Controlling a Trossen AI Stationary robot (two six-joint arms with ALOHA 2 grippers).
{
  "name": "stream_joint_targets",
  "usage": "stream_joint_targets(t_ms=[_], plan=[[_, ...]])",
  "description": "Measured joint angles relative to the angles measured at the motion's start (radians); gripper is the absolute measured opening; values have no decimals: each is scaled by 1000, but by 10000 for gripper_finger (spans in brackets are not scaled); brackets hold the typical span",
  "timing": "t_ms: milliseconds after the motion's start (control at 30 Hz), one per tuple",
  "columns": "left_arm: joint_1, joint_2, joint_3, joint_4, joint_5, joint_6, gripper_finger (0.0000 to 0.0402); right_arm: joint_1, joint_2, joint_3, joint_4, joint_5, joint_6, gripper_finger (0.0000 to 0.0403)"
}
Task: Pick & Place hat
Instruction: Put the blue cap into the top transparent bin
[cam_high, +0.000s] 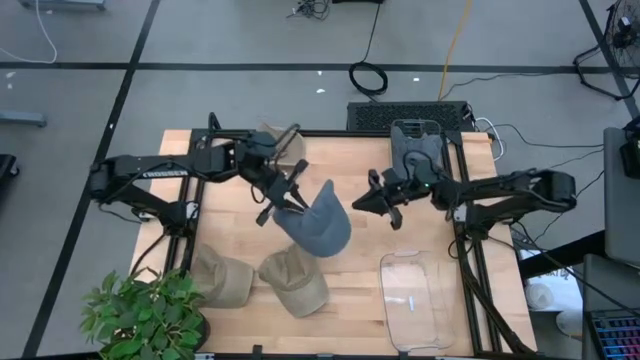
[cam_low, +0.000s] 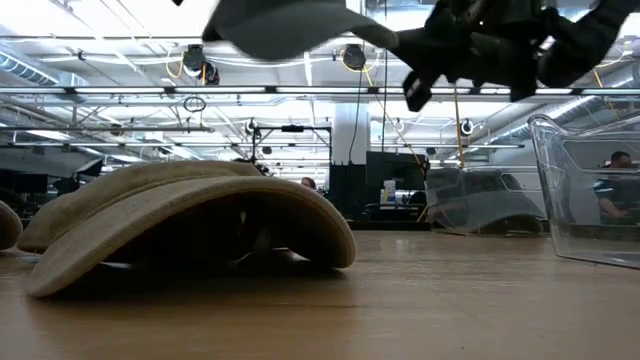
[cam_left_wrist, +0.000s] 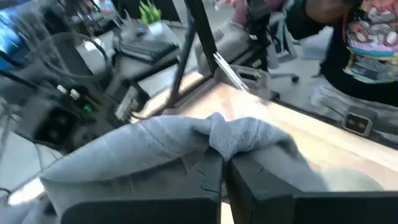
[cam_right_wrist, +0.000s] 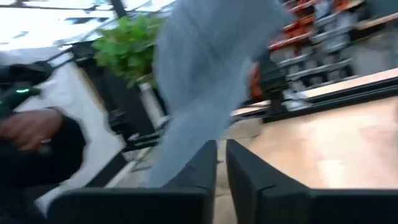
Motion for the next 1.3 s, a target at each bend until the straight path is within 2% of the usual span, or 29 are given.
stream_joint_targets(t_ms=[133,333,433,533,667,800,1033,1167,1300], plan=[[-11,16,2,12,2,-1,7,1,70,69,-1,-103,23,94],[-36,16,2,18,2,3,6,5,151,142,0,-124,52,189],[-46,15,2,22,2,4,10,5,183,164,-3,-128,57,215],[-46,15,2,13,1,3,5,5,202,184,-3,-130,77,223],[-45,15,2,10,-14,-3,10,8,211,200,-1,-180,79,213],[-45,15,2,9,-51,-4,7,27,211,205,1,-179,64,196],[-45,15,2,9,-52,-4,14,58,211,205,0,-176,17,157],[-44,15,2,9,-52,-7,5,65,211,204,18,-174,-4,118],[-44,15,2,9,-54,-13,16,64,210,204,30,-173,-21,53]])
